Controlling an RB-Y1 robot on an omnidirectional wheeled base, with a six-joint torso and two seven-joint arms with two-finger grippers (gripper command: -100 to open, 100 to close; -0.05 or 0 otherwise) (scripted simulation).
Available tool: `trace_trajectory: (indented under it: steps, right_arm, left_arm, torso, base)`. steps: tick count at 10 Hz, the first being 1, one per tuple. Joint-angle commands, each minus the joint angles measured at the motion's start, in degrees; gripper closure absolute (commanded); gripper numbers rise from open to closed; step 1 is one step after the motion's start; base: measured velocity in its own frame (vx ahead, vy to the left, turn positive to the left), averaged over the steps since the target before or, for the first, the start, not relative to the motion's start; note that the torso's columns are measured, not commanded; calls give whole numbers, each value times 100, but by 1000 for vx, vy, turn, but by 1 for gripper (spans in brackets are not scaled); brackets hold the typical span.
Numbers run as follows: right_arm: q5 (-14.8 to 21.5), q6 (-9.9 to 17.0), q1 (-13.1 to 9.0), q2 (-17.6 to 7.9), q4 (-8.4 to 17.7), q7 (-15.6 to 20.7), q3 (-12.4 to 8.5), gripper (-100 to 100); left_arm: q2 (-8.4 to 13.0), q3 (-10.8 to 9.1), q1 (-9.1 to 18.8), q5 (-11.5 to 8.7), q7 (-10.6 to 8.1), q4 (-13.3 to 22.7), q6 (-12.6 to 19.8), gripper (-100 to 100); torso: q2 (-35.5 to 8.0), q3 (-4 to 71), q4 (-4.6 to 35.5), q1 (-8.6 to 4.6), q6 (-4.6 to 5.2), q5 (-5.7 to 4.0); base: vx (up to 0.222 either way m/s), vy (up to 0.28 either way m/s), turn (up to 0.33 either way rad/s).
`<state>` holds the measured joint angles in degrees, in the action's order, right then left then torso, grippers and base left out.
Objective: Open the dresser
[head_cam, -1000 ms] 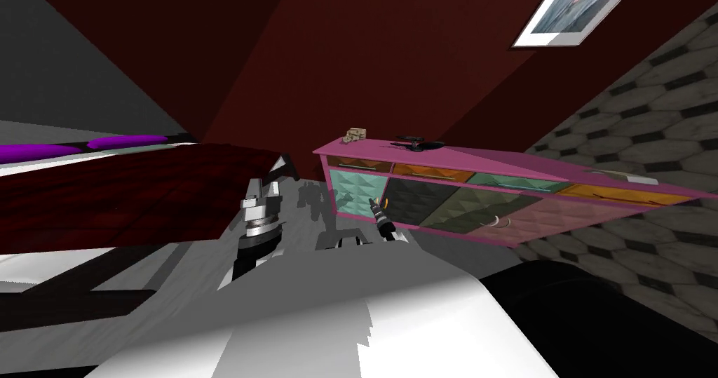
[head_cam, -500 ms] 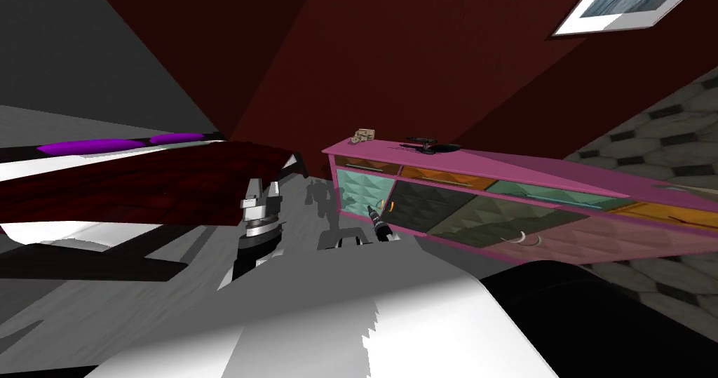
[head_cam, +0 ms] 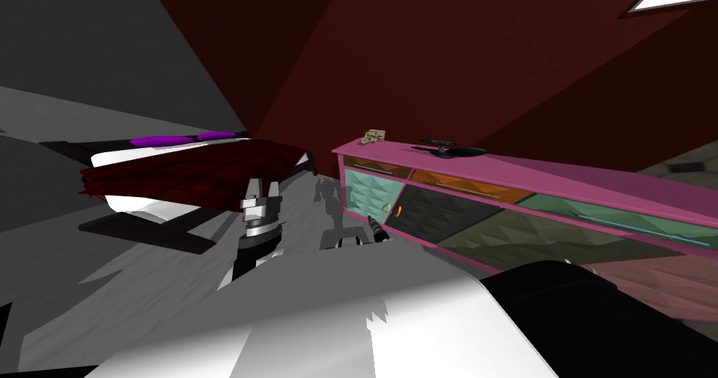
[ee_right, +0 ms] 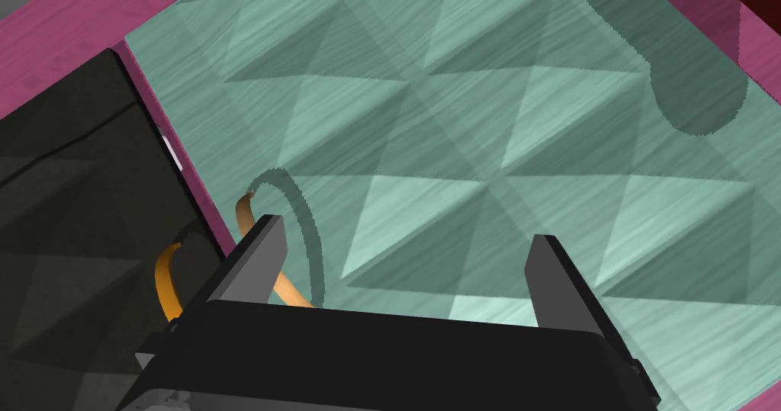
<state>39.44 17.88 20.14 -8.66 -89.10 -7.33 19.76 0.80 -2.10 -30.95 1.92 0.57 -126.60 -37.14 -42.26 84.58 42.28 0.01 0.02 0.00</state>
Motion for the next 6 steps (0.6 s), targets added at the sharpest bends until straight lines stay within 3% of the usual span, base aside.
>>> trace_trajectory:
  steps: [1, 3, 4, 6]
  right_arm:
    - [234, 345, 23, -25, 354, -56, 197, -100]
    - [234, 535, 23, -25, 379, -56, 197, -100]
    - [441, 698, -33, -22, 701, -117, 328, -100]
    - [441, 890, -33, -22, 753, -117, 328, -100]
  left_arm:
    - [0, 0, 0, 0, 0, 0, 0, 0]
    - [0, 0, 0, 0, 0, 0, 0, 0]
    - [0, 0, -1, 0, 0, 0, 0, 0]
    - [0, 0, 0, 0, 0, 0, 0, 0]
  torso:
    - [-5, -2, 1, 0, 2, 1]
    - [-1, 0, 1, -2, 1, 0]
    - [-5, -2, 1, -1, 2, 0]
    - [-1, 0, 0, -2, 0, 0]
  base:
    - [19, -5, 296]
    - [17, -6, 64]
    - [22, -3, 242]
    - [16, -8, 91]
